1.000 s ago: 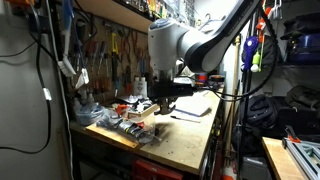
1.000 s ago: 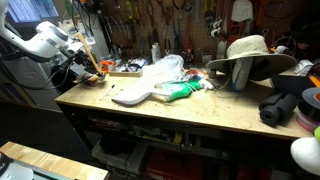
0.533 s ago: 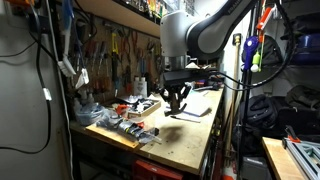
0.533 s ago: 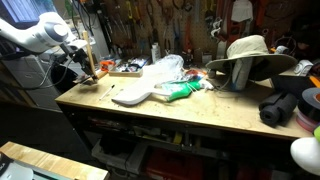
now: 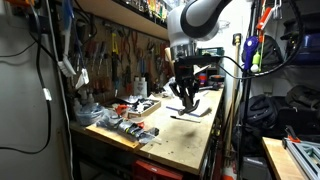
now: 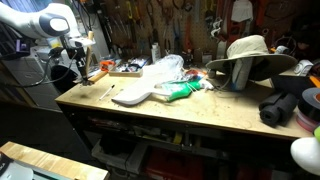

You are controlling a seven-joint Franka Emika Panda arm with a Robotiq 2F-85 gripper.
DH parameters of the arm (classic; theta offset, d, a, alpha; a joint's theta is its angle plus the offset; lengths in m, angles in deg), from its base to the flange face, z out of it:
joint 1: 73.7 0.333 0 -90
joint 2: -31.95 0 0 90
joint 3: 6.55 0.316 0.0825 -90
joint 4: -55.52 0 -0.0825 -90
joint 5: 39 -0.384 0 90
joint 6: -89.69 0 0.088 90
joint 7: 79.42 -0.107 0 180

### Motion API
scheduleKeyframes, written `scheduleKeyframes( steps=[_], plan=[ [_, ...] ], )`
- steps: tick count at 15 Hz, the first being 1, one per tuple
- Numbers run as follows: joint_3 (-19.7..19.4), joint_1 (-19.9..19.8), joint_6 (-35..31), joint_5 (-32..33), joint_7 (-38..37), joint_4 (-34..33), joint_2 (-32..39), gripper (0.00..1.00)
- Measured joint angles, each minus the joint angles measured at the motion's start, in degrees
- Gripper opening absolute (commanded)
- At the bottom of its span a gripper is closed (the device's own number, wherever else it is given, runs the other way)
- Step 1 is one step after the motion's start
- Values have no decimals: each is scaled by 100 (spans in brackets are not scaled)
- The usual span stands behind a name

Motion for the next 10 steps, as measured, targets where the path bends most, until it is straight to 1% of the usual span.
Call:
scheduleKeyframes(
  steps=[2,4,7,10],
  plan=[
    [-132,-106,458,-325,581,-165,-10,8],
    [-228,-202,851,-592,944,-333,34,8],
    [-284,-284,1270,-973,1135,-578,250,8],
    [-288,-288,1479,-1291,1152,-809,632,8]
  ],
)
